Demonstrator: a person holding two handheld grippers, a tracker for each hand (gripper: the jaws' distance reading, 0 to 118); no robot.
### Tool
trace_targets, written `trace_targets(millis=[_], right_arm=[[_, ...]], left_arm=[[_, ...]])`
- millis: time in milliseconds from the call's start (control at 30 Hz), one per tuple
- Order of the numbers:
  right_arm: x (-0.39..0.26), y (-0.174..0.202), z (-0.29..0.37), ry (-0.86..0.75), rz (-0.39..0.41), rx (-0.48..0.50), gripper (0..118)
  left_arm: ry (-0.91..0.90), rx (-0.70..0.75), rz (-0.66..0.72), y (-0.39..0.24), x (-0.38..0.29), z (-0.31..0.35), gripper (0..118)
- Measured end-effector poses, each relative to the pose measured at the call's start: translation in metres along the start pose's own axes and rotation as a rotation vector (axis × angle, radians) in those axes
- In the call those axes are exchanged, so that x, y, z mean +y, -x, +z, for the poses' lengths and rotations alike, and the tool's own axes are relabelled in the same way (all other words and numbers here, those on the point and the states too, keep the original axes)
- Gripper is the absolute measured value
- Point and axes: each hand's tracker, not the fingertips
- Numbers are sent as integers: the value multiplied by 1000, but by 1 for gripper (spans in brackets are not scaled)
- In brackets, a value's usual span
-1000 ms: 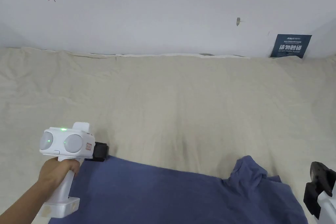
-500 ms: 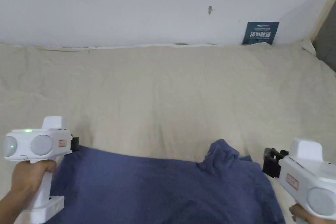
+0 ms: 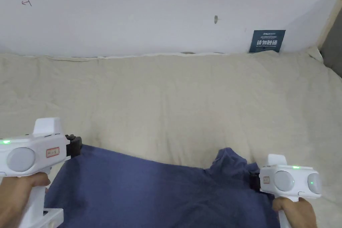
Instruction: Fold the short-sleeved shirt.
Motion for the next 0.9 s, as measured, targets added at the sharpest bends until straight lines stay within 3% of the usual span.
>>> trace_targets(millis=[33, 67, 267, 433, 900], right_arm=[[1, 2, 5, -2, 16, -3, 11], [0, 4, 12, -13, 21, -15, 6], [3, -3, 74, -209, 68, -35, 6], [22, 3, 166, -416, 92, -8, 6], [148, 22, 383, -961, 112, 2, 6]], left_arm=[[1, 2, 6, 2, -2, 1, 4], [1, 9, 9, 3, -3, 3, 4], [-39, 58, 41, 10, -9, 34, 4], [-135, 95, 55, 14, 9, 78, 4], [-594, 186, 22, 7, 175, 239, 4]])
